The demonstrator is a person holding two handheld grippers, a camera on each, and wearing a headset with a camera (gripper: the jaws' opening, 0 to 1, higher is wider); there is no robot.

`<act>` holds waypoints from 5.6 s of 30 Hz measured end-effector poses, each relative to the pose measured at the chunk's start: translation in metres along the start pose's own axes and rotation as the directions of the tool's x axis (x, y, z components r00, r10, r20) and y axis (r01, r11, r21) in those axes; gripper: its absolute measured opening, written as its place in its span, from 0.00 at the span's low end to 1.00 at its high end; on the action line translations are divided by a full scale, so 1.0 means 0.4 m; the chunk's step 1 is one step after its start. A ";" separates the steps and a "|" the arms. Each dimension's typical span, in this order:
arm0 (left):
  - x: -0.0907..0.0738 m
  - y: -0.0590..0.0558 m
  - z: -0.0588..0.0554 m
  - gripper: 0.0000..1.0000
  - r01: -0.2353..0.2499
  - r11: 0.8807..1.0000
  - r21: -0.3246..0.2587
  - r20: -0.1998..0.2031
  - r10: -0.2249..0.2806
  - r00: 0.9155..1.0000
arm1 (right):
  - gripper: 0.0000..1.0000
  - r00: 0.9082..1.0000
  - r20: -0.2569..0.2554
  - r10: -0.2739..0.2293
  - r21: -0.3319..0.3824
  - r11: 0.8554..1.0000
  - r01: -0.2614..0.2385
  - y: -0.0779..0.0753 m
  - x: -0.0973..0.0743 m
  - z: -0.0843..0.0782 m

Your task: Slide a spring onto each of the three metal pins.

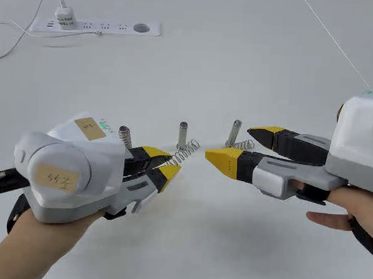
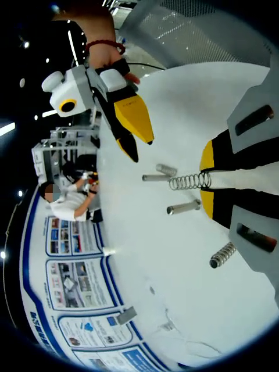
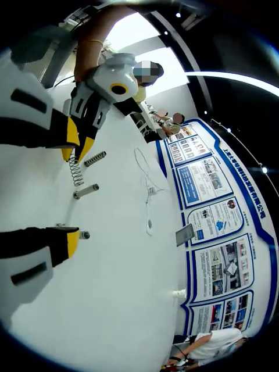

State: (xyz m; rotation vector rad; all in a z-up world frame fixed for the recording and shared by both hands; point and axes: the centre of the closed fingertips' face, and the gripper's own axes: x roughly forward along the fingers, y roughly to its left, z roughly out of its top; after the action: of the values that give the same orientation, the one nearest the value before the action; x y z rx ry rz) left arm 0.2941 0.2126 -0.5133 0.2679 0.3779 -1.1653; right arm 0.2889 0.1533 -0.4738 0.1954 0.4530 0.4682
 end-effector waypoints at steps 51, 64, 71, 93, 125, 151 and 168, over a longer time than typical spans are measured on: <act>-0.080 -0.064 0.174 0.10 0.047 0.999 0.004 0.277 -0.046 0.960 | 0.14 0.967 0.176 0.186 0.369 0.898 -0.240 0.098 0.006 0.106; -0.077 -0.056 0.164 0.11 0.033 0.999 -0.016 0.244 -0.028 0.969 | 0.12 0.963 0.180 0.200 0.251 0.937 -0.242 0.118 0.009 0.115; -0.077 -0.046 0.143 0.15 0.016 0.999 -0.038 0.208 -0.008 0.978 | 0.12 0.968 0.171 0.184 0.190 0.958 -0.216 0.119 0.016 0.116; -0.117 0.042 0.063 0.55 -0.164 0.983 -0.087 0.092 0.172 0.981 | 0.12 0.989 0.127 0.079 -0.075 0.995 -0.070 0.072 0.084 0.121; -0.129 0.078 0.018 0.87 -0.245 0.963 -0.113 0.046 0.251 0.967 | 0.13 0.994 0.098 -0.041 -0.193 0.979 0.059 -0.010 0.163 0.112; -0.126 0.073 0.013 0.93 -0.236 0.964 -0.127 0.040 0.242 0.969 | 0.13 0.995 0.069 -0.069 -0.421 0.902 0.091 0.009 0.188 0.077; -0.124 0.070 0.013 0.92 -0.232 0.966 -0.114 0.039 0.237 0.971 | 0.13 0.994 0.036 -0.100 -0.507 0.856 0.105 0.011 0.204 0.038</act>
State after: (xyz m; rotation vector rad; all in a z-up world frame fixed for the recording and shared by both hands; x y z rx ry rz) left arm 0.3040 0.2624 -0.4872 0.1810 0.3526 -0.9137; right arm 0.3592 0.1949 -0.4896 -0.3397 0.3146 0.4666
